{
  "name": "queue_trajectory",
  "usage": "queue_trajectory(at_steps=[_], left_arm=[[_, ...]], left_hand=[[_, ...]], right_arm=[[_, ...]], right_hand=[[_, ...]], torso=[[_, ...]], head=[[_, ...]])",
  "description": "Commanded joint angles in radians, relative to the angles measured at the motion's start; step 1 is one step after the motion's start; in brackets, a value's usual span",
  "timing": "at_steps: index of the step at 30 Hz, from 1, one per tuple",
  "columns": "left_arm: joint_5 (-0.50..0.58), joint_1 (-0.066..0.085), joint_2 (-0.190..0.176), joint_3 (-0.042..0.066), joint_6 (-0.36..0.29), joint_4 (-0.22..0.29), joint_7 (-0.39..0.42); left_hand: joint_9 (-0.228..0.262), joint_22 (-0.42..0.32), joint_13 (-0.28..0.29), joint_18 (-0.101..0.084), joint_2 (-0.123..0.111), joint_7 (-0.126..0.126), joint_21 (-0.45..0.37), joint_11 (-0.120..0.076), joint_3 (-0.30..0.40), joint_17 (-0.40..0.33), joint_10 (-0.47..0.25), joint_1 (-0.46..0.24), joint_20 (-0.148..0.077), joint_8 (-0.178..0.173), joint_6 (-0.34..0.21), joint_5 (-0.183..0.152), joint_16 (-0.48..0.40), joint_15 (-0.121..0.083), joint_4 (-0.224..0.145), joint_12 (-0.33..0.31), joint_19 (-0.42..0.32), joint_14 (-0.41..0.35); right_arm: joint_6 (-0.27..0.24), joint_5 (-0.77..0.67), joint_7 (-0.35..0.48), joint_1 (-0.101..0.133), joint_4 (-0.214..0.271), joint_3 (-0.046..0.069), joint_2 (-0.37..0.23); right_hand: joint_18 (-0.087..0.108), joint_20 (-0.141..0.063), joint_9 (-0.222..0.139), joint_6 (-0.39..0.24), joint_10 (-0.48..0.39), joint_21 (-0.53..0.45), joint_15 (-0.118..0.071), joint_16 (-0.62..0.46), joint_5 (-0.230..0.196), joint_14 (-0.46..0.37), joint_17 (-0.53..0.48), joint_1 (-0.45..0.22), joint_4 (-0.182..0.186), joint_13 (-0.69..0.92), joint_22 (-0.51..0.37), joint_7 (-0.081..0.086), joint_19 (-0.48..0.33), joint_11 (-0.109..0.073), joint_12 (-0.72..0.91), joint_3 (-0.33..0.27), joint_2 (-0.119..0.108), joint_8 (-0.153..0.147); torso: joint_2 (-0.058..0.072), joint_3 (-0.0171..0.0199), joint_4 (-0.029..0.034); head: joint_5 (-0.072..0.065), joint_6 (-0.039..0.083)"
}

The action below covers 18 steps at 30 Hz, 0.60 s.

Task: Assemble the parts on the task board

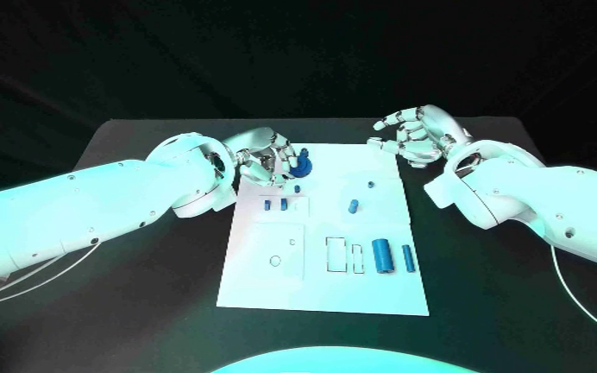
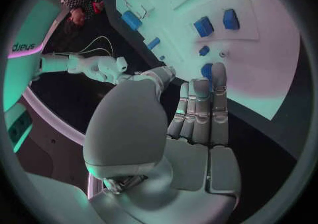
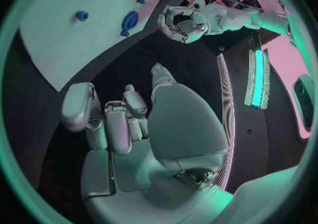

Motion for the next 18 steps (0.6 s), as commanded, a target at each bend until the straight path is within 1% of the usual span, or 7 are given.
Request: queue_trajectory(at_steps=[1, 4, 8, 9, 11, 15, 18], left_arm=[[-0.189, -0.016, 0.017, -0.005, -0.082, -0.007, 0.092], [-0.246, -0.029, 0.034, -0.011, -0.078, -0.024, 0.095], [-0.288, -0.040, 0.059, -0.016, -0.066, -0.053, 0.097], [-0.301, -0.042, 0.067, -0.017, -0.059, -0.062, 0.097], [-0.320, -0.044, 0.079, -0.018, -0.042, -0.079, 0.094], [-0.341, -0.047, 0.097, -0.019, -0.009, -0.103, 0.085], [-0.349, -0.048, 0.106, -0.020, 0.004, -0.117, 0.079]], left_hand=[[-0.012, 0.004, -0.017, 0.012, 0.001, -0.006, 0.002, 0.001, -0.002, 0.000, -0.006, 0.015, 0.005, 0.000, -0.003, -0.003, 0.010, 0.000, -0.004, -0.013, 0.005, -0.003], [-0.034, 0.012, -0.043, 0.012, -0.001, -0.011, 0.012, 0.005, -0.007, 0.008, -0.007, 0.026, 0.006, -0.003, 0.004, -0.002, 0.034, 0.002, -0.003, -0.035, 0.010, 0.012], [-0.044, 0.015, -0.053, 0.012, -0.005, -0.012, 0.016, 0.006, -0.013, 0.005, -0.008, 0.028, 0.007, -0.006, 0.006, -0.003, 0.039, 0.003, -0.001, -0.043, 0.010, 0.012], [-0.054, 0.017, -0.062, 0.012, -0.009, -0.014, 0.018, 0.008, -0.020, -0.002, -0.013, 0.030, 0.008, -0.012, 0.002, -0.003, 0.040, 0.005, 0.000, -0.050, 0.008, 0.007], [-0.069, 0.021, -0.074, 0.012, -0.012, -0.015, 0.021, 0.011, -0.036, -0.004, -0.019, 0.031, 0.011, -0.021, -0.007, -0.003, 0.048, 0.007, 0.003, -0.058, 0.005, 0.006], [-0.078, 0.023, -0.081, 0.012, -0.010, -0.011, 0.023, 0.012, -0.045, -0.005, -0.022, 0.036, 0.013, -0.021, -0.001, -0.002, 0.055, 0.009, 0.004, -0.063, 0.004, 0.006], [-0.085, 0.026, -0.087, 0.012, -0.007, -0.011, 0.025, 0.014, -0.052, -0.010, -0.027, 0.041, 0.014, -0.022, 0.003, -0.002, 0.058, 0.010, 0.006, -0.066, 0.001, 0.001]], right_arm=[[0.000, -0.002, 0.016, -0.001, -0.001, 0.000, 0.000], [0.000, -0.002, 0.017, -0.002, -0.001, 0.000, 0.001], [0.000, -0.002, 0.017, -0.004, -0.002, 0.000, 0.001], [0.000, -0.002, 0.017, -0.004, -0.002, 0.000, 0.001], [0.000, -0.002, 0.017, -0.005, -0.002, 0.000, 0.002], [-0.001, -0.002, 0.017, -0.005, -0.002, 0.000, 0.002], [0.000, -0.002, 0.016, -0.006, -0.002, 0.000, 0.002]], right_hand=[[0.011, 0.000, -0.001, 0.008, -0.002, -0.005, -0.007, -0.004, 0.005, 0.042, 0.074, 0.000, -0.002, -0.001, -0.001, -0.001, 0.002, -0.004, 0.001, -0.002, 0.009, 0.004], [0.011, 0.000, -0.001, 0.008, -0.002, -0.005, -0.007, -0.004, 0.005, 0.042, 0.074, 0.000, -0.002, -0.001, -0.001, -0.001, 0.002, -0.004, 0.001, -0.002, 0.009, 0.004], [0.011, 0.000, -0.001, 0.008, -0.002, -0.005, -0.007, -0.004, 0.005, 0.042, 0.074, 0.000, -0.002, -0.001, -0.001, -0.001, 0.002, -0.004, 0.001, -0.002, 0.009, 0.004], [0.012, 0.000, -0.001, 0.008, -0.004, -0.008, -0.007, -0.005, 0.005, 0.042, 0.074, 0.001, -0.003, -0.003, -0.002, -0.001, 0.001, -0.004, 0.000, -0.001, 0.010, 0.004], [0.012, 0.000, -0.001, 0.008, -0.004, -0.008, -0.007, -0.005, 0.005, 0.042, 0.074, 0.001, -0.003, -0.003, -0.002, -0.001, 0.001, -0.004, 0.000, -0.001, 0.010, 0.004], [0.012, 0.000, -0.001, 0.008, -0.004, -0.008, -0.007, -0.005, 0.005, 0.042, 0.074, 0.001, -0.003, -0.003, -0.002, -0.001, 0.001, -0.004, 0.000, -0.001, 0.010, 0.004], [0.012, 0.000, -0.001, 0.008, -0.004, -0.008, -0.007, -0.005, 0.005, 0.042, 0.074, 0.001, -0.003, -0.003, -0.002, -0.001, 0.001, -0.004, 0.000, -0.001, 0.010, 0.004]], torso=[[0.000, -0.0005, -0.0003], [0.001, -0.0008, -0.0013], [0.001, -0.0003, -0.0010], [0.001, -0.0002, -0.0013], [0.001, 0.0001, -0.0017], [0.000, 0.0010, -0.0008], [0.000, 0.0015, -0.0015]], head=[[-0.002, 0.004], [-0.002, 0.007], [-0.002, 0.008], [-0.001, 0.009], [-0.002, 0.009], [-0.002, 0.009], [-0.004, 0.009]])
